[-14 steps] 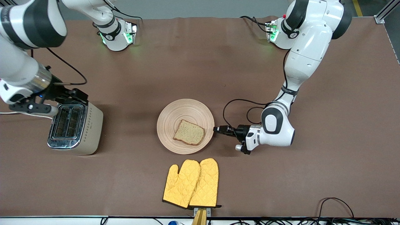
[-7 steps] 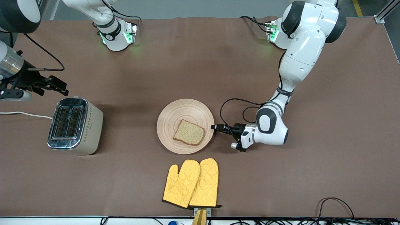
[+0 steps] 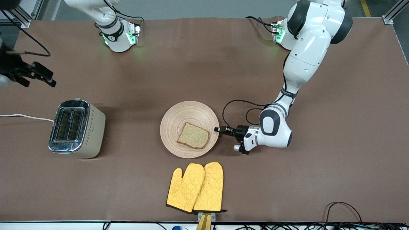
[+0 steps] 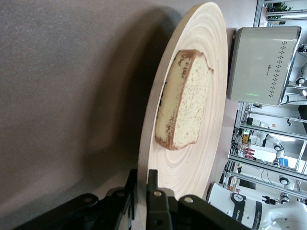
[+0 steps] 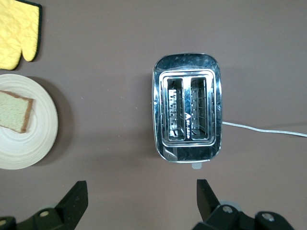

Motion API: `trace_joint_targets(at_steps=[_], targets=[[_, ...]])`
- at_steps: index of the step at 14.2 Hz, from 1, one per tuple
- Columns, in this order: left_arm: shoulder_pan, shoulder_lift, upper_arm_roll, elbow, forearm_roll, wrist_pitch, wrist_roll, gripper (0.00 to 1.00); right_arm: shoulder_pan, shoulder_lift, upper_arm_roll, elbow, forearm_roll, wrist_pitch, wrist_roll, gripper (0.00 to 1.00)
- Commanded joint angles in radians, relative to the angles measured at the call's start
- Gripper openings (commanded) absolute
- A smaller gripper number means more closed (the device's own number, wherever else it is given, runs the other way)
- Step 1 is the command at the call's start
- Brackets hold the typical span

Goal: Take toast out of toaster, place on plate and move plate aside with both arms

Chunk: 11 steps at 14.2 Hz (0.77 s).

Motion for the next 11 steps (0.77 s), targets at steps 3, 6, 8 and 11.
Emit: trace_joint_targets(at_steps=[3, 6, 8, 11], targets=[[-0.009, -0.018, 0.003, 0.01, -0.014, 0.022, 0.008, 0.0, -0.027, 0.03, 0.014, 0.079, -0.004, -0.051, 0.0, 1.0], [0.01, -0.101, 0.003, -0.008, -0.008, 0.024, 0.01, 0.0, -0.023, 0.039, 0.016, 0.106, -0.004, -0.058, 0.004, 1.0], [0.021, -0.185, 0.003, -0.042, -0.011, 0.015, -0.005, 0.0, -0.04, 0.042, 0.014, 0.106, -0.002, -0.057, 0.012, 1.0], [0.112, -0.242, 0.003, -0.05, -0.007, -0.072, -0.031, 0.0, -0.048, 0.041, 0.014, 0.106, -0.016, -0.061, 0.009, 1.0]])
